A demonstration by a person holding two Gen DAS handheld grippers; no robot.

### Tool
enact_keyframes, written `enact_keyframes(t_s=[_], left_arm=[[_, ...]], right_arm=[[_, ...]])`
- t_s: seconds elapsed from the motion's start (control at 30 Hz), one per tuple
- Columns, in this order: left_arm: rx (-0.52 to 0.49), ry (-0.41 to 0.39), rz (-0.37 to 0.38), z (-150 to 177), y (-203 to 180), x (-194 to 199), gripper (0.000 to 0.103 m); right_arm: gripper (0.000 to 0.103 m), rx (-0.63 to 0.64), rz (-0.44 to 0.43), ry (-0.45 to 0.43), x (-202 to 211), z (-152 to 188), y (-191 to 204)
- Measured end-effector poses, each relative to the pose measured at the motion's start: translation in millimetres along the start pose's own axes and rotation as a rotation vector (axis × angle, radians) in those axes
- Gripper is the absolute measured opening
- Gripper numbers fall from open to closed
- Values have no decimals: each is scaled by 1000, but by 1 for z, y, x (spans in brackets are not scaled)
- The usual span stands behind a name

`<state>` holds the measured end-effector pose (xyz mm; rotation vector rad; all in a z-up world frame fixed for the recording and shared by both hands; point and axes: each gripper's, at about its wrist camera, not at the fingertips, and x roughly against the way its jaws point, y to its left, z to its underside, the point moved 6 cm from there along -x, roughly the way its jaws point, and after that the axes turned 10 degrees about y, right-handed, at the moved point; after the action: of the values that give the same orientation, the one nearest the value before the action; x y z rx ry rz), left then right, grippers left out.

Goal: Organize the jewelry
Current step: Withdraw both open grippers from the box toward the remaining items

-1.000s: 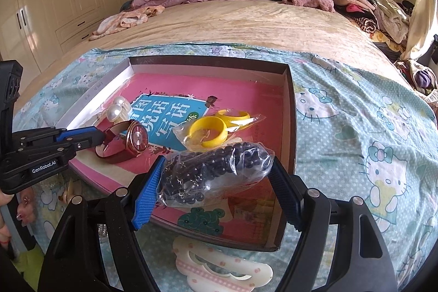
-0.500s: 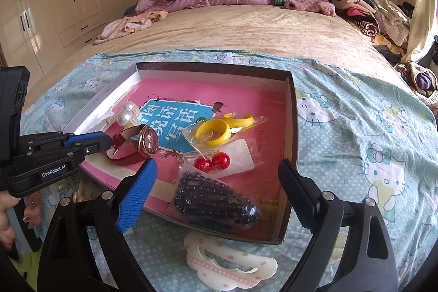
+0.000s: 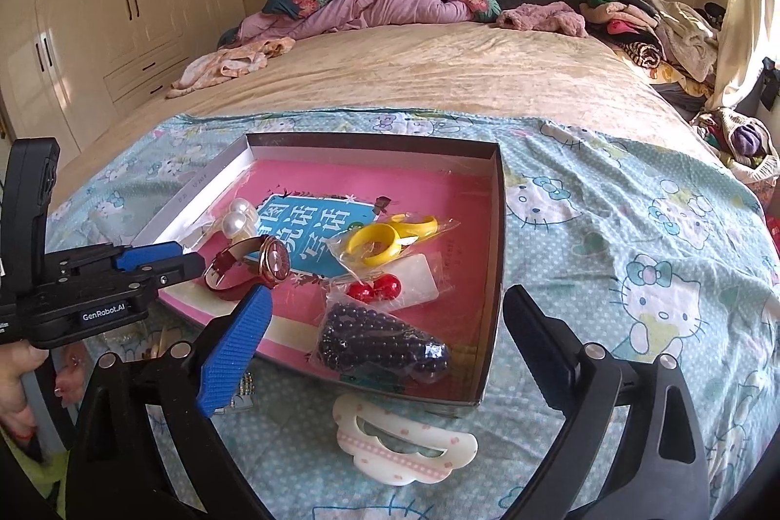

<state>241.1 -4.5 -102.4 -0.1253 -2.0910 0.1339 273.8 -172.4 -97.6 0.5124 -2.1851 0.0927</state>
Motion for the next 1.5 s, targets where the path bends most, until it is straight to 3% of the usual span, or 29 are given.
enact_keyframes(t_s=[0.17,0.27,0.3,1.5], left_arm=[[4,-14,0,2,0,9,66],[13,-14,9,2,1,15,83],[19,-14,12,2,1,17,93],[87,-182,20,11,27,122,93]], right_arm=[[95,-10,5,-8,9,3,-3],[96,-21,4,-15,14,5,-6],[96,-24,2,-16,16,5,-6],[97,25,-26,-156,100,0,25]])
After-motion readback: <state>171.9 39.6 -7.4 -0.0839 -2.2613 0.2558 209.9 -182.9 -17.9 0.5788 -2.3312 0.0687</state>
